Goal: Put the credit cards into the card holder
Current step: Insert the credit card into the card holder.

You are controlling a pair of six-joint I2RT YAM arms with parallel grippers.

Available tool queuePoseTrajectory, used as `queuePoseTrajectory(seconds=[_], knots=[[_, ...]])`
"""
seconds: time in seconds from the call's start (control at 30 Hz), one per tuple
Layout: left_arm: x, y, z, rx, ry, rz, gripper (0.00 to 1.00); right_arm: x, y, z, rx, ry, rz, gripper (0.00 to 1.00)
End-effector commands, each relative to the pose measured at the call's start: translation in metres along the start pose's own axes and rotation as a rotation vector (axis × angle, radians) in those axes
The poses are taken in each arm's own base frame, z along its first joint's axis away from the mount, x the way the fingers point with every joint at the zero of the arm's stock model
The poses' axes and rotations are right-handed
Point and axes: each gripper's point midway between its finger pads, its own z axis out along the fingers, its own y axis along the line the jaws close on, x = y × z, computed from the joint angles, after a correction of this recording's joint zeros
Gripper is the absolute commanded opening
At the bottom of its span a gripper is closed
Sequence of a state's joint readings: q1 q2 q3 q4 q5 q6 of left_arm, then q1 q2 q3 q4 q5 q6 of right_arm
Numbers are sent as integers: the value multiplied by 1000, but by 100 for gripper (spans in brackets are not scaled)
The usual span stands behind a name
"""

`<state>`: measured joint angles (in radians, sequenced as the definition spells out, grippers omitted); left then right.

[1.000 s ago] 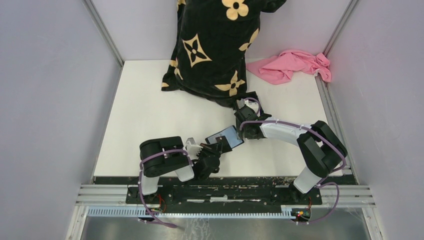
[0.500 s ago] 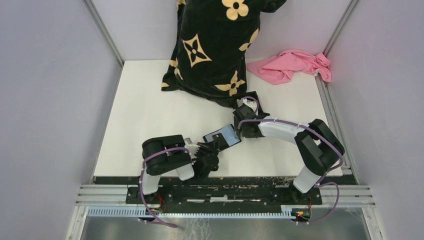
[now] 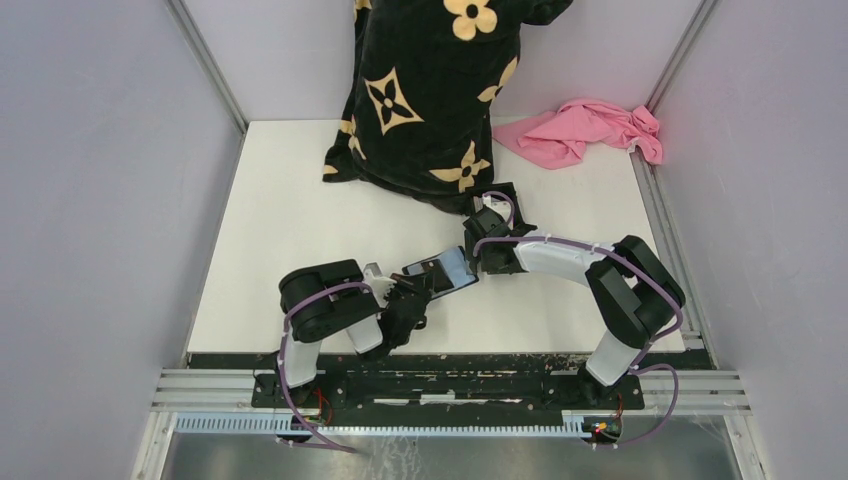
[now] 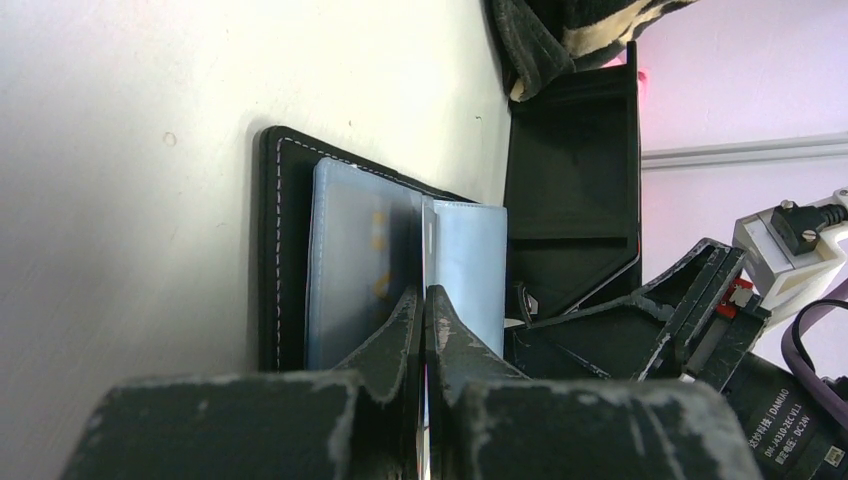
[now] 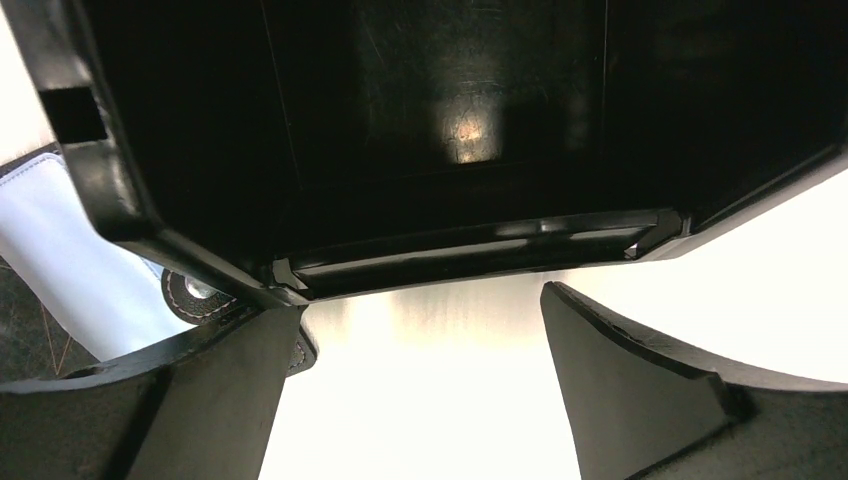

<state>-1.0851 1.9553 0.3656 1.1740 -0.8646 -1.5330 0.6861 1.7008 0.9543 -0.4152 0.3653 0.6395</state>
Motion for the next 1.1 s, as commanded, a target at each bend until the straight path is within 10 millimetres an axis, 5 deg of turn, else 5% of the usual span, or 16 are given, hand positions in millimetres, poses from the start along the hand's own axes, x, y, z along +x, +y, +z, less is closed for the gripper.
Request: queuePoseTrajectory(seconds=[0.0,1.07], knots=[[2,20,-3,-27,42,153,3,70,-18,15,60,225,-102,100],[-2,10,9,62,129,327,3,79,-17,21,69,266,-121,100]])
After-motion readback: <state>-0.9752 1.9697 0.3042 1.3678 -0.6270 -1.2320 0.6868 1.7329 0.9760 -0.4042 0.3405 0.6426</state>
